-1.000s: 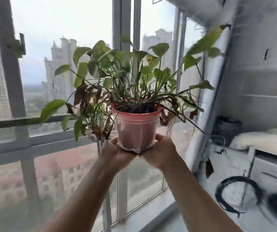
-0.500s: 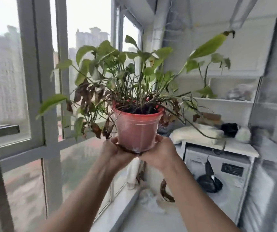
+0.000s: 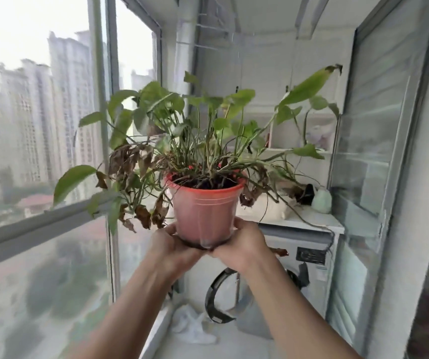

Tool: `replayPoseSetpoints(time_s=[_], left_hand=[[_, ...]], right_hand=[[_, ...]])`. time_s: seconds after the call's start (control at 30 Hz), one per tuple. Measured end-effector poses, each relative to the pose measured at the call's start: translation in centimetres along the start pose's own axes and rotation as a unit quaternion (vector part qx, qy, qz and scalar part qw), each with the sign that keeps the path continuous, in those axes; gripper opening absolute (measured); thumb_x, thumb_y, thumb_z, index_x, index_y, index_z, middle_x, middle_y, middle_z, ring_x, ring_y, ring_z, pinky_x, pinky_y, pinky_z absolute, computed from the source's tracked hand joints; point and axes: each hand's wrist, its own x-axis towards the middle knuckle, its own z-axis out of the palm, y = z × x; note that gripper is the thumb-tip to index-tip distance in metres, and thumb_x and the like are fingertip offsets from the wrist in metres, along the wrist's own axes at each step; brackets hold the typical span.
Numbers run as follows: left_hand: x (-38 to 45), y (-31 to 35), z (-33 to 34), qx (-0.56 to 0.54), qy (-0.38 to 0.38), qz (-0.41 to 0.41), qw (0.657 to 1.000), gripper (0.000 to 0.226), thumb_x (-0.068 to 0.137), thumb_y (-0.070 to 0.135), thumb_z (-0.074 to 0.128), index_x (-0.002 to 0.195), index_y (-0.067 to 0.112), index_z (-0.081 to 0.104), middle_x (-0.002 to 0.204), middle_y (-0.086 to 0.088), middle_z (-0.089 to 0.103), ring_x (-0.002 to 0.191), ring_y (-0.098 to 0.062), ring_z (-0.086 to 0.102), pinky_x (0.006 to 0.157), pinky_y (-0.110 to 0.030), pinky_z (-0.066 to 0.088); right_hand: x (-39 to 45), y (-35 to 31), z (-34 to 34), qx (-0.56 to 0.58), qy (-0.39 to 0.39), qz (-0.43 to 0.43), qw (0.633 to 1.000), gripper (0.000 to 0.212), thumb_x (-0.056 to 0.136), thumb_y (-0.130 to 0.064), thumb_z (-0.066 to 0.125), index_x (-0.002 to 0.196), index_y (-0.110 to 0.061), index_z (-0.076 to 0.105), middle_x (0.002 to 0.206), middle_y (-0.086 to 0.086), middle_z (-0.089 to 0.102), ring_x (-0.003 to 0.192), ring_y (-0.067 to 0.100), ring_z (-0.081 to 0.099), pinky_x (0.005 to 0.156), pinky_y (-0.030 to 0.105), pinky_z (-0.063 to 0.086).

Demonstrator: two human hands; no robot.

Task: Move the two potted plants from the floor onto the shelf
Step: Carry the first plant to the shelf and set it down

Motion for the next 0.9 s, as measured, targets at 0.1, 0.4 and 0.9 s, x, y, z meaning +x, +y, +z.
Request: replayPoseSetpoints(time_s=[0.1,0.4,0.9], left_hand=[[4.2,-0.9,1.6,0.008,-0.006,0.008,1.0,0.046,0.09,0.017,0.036,0.114,-0.015,0.059,0.103,-0.045,0.065,0.104,-0.054,0.057,0.084,-0.071,0.041],[17.2,-4.3,6.0,0.011,-0.015,-0.006,1.0,0.053,0.096,0.023,0.031,0.127,-0.015,0.053,0.125,-0.045,0.056,0.111,-0.059,0.057,0.076,-0.071,0.051],[34.8,-7.5,7.6,0.017,-0.013,-0.088,0.996,0.06,0.099,0.032,0.027,0.113,-0.019,0.056,0.102,-0.052,0.059,0.092,-0.065,0.06,0.071,-0.071,0.049]], right_hand=[[2.6,-3.8,-1.6,-0.007,-0.008,-0.01,1.0,0.05,0.099,-0.018,0.028,0.102,0.004,0.072,0.093,0.032,0.074,0.102,0.046,0.059,0.074,0.058,0.047],[9.9,-15.2,-7.1,0.0,-0.015,-0.009,1.0,0.052,0.103,-0.024,0.026,0.11,0.003,0.069,0.097,0.033,0.073,0.104,0.047,0.06,0.077,0.057,0.051],[21.4,-24.9,-14.8,0.02,0.044,-0.05,0.998,0.044,0.095,-0.016,0.036,0.124,0.003,0.063,0.117,0.031,0.067,0.113,0.05,0.057,0.084,0.062,0.05]])
